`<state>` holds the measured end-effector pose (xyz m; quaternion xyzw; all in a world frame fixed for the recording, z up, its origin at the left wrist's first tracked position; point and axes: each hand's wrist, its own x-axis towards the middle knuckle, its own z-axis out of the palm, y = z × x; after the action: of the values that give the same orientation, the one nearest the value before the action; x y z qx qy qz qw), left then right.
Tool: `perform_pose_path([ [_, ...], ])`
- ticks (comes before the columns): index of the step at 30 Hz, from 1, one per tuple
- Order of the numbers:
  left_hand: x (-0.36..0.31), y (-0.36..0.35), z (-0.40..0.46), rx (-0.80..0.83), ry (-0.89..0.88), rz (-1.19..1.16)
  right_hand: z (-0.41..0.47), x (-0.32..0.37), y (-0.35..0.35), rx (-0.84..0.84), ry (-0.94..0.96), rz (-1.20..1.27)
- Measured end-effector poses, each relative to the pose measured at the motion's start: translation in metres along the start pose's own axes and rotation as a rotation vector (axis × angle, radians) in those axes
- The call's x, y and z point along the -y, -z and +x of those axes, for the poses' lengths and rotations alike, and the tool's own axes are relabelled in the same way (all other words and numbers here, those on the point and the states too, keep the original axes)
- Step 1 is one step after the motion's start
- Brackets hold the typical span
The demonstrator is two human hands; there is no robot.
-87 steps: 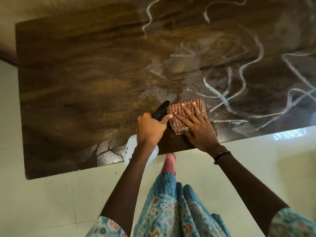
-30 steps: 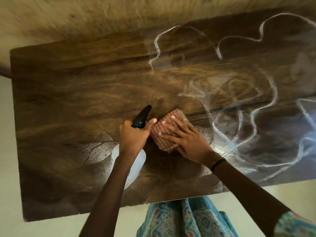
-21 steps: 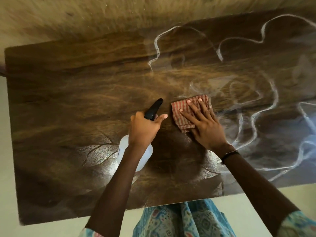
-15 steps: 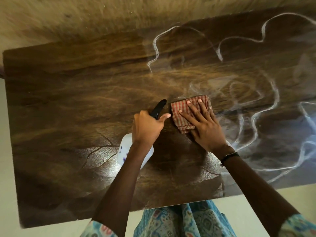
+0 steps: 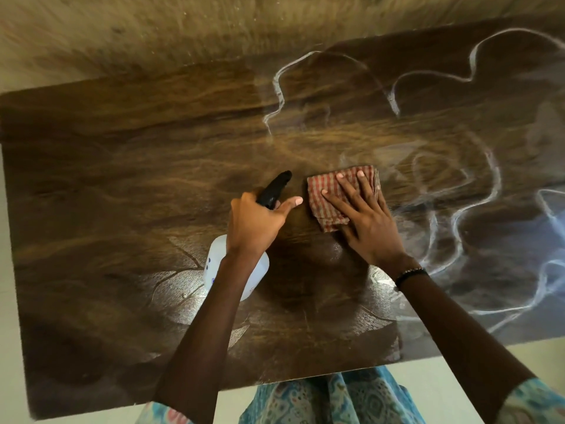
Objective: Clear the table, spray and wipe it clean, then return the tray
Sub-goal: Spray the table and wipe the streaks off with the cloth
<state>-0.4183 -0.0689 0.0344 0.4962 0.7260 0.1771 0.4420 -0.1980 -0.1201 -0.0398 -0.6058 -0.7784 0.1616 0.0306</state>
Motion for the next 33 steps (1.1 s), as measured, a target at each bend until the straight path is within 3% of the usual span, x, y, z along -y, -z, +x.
perform_pose_path([
  [6,-0.008,0.013,0.003,-0.036,0.058,-0.059,0.078,0.022,0.007,0.006,-0.081,0.022],
  [11,-0.021,0.019,0.002,-0.048,0.099,-0.093,0.094,0.062,-0.001,0.030,0.157,-0.015],
  [14,-0.014,0.020,0.009,-0.050,0.106,-0.085,0.055,0.046,-0.009,0.048,0.339,-0.085],
  [16,-0.008,0.021,0.015,-0.044,0.111,-0.074,0.033,0.021,-0.004,0.056,0.365,-0.110],
  [21,-0.005,0.026,0.021,-0.042,0.132,-0.084,0.042,-0.033,0.023,0.026,0.127,-0.063],
  [26,-0.012,0.027,0.022,-0.082,0.145,-0.098,0.119,0.002,0.026,0.045,-0.051,-0.022],
  [30,-0.018,0.022,0.030,-0.081,0.149,-0.085,0.138,0.045,0.013,0.095,0.176,-0.092],
  [33,-0.030,0.018,0.035,-0.086,0.163,-0.086,0.114,0.040,0.008,0.117,0.390,-0.132],
])
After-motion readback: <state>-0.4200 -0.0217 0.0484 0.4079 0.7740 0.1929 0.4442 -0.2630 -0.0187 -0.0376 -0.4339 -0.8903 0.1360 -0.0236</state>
